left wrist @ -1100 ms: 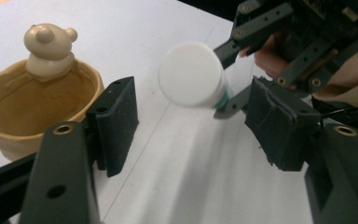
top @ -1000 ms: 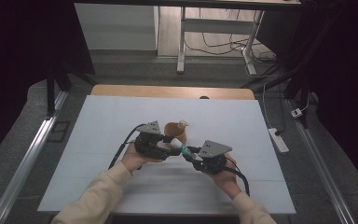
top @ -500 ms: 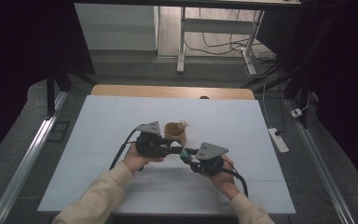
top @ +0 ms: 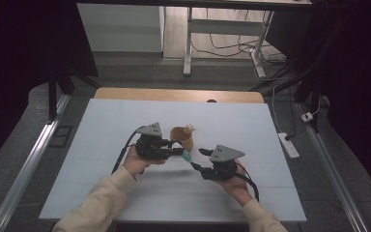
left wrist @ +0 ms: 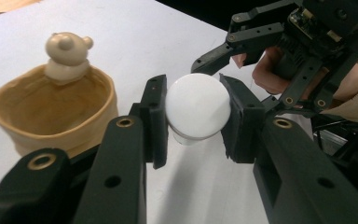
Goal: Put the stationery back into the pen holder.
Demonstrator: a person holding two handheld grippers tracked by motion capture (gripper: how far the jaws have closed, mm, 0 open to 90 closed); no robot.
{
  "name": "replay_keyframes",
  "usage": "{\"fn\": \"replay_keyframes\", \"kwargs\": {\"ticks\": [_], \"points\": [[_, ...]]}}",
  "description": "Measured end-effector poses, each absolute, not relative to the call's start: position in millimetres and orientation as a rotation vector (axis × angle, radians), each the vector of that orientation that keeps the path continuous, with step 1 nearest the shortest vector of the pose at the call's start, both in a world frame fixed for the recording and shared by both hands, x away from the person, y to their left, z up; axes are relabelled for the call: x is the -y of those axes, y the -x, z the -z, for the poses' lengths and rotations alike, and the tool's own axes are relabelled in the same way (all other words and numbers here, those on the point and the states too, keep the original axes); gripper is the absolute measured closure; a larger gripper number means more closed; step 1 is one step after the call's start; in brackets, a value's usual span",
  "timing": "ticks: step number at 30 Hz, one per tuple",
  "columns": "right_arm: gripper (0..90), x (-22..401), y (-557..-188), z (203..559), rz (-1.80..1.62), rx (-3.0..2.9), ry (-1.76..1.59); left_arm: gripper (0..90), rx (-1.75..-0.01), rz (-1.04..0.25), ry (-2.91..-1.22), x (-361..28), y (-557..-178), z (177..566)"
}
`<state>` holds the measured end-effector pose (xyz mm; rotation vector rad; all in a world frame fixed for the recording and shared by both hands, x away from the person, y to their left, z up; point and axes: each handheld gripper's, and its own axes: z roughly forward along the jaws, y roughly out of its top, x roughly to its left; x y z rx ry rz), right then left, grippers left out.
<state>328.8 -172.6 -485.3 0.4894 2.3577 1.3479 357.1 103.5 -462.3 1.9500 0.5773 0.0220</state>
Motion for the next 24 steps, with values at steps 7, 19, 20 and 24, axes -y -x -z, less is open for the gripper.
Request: {"fn": "replay_keyframes", "kwargs": {"ticks": [7, 19, 20, 24], "points": [[40.1, 188, -329, 487, -1.313, -2.35, -0.531, 64.3, -0.588, -0.03, -1.941, -112, -358, 457], [37.3, 243, -324, 490, -1.282, -2.351, -0.713, 64.3, -0.589, -0.037, -1.923, -120, -358, 449], [37.1, 248, -323, 490, -1.276, -2.349, -0.73, 64.3, -0.59, -0.039, -1.92, -121, -358, 449], [36.8, 268, -320, 493, -1.28, -2.328, -0.803, 64.2, -0.592, -0.043, -1.909, -124, -359, 446]]}}
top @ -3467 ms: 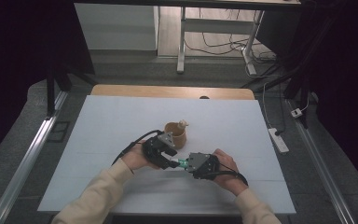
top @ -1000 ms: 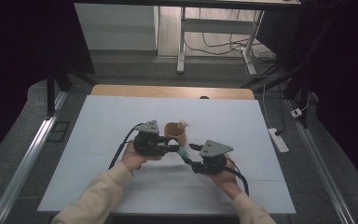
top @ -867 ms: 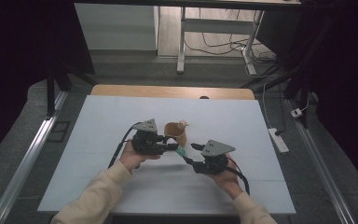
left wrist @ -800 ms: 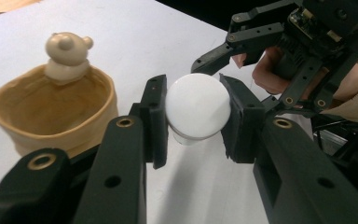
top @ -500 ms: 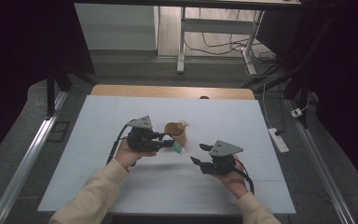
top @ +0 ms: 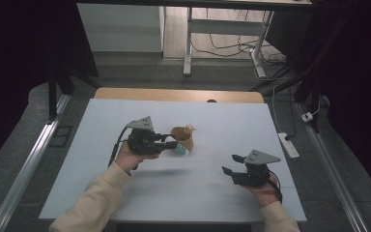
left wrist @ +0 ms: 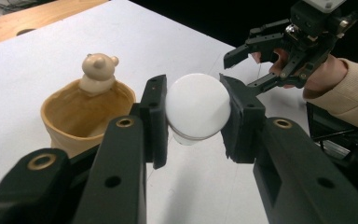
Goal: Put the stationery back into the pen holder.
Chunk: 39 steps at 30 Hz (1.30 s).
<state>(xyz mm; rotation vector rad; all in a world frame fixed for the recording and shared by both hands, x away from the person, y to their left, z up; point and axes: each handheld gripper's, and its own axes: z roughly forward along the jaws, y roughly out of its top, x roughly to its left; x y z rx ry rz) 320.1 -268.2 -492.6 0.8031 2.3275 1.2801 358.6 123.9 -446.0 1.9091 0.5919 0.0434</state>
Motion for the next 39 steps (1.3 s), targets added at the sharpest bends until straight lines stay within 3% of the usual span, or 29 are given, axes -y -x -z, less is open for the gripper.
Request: {"fn": "replay_keyframes", "kwargs": {"ticks": [11, 22, 29, 39], "points": [[35.9, 299, -313, 503, -1.205, -2.332, -0.874, 64.2, -0.582, -0.056, -1.886, -132, -358, 434], [34.9, 296, -315, 507, -1.171, -2.353, -0.853, 64.2, -0.596, -0.094, -1.835, -140, -361, 416], [34.7, 297, -317, 506, -1.163, -2.354, -0.853, 64.2, -0.625, -0.124, -1.828, -137, -376, 403], [34.7, 296, -317, 506, -1.145, -2.354, -0.84, 64.2, -0.728, -0.159, -1.946, -125, -409, 412]]}}
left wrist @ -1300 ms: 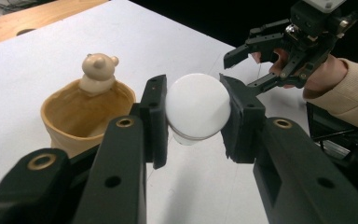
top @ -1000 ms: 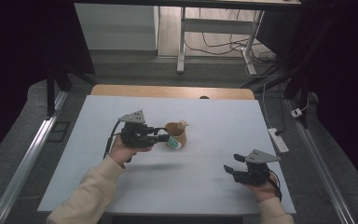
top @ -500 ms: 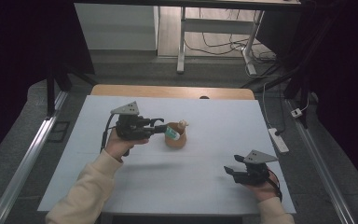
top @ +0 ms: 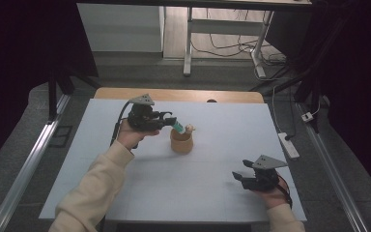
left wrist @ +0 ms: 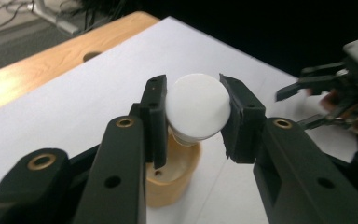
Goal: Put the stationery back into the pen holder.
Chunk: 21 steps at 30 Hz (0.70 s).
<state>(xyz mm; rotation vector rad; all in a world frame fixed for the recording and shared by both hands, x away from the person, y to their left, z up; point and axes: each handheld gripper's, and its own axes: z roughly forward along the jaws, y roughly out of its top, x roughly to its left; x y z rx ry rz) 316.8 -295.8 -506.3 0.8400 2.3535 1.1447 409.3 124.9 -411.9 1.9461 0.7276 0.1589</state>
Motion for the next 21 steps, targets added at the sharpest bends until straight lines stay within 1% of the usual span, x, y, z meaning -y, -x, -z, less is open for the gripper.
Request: {"fn": "replay_keyframes", "kwargs": {"ticks": [12, 16, 19, 21], "points": [[34.8, 295, -317, 508, -1.125, -2.359, -0.835, 64.1, -0.772, -0.154, -2.056, -110, -427, 429], [34.9, 294, -318, 508, -1.115, -2.365, -0.824, 62.7, -0.785, -0.126, -2.075, -107, -431, 437], [34.8, 294, -317, 508, -1.107, -2.362, -0.826, 53.5, -0.784, -0.117, -2.029, -108, -431, 436], [34.9, 294, -317, 508, -1.114, -2.364, -0.828, 48.5, -0.78, -0.137, -2.023, -109, -429, 434]]}}
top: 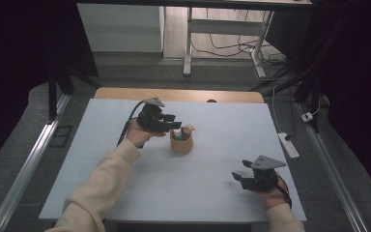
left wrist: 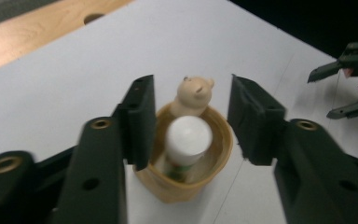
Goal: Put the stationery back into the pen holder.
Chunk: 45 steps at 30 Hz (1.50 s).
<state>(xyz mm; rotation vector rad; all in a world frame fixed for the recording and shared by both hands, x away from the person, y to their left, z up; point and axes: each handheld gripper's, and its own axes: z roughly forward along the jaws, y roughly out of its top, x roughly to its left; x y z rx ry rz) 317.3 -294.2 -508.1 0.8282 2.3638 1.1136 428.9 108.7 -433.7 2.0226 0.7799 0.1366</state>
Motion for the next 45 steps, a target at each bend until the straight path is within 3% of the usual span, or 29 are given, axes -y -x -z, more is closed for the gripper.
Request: {"fn": "replay_keyframes", "kwargs": {"ticks": [6, 24, 45], "points": [[34.8, 294, -318, 509, -1.111, -2.362, -0.824, 39.5, -0.778, -0.211, -2.037, -116, -416, 430], [34.7, 296, -319, 509, -1.105, -2.366, -0.821, 37.5, -0.832, -0.34, -2.102, -174, -345, 468], [34.6, 302, -322, 509, -1.118, -2.365, -0.81, 35.7, -0.875, -0.36, -2.098, -215, -293, 500]]}}
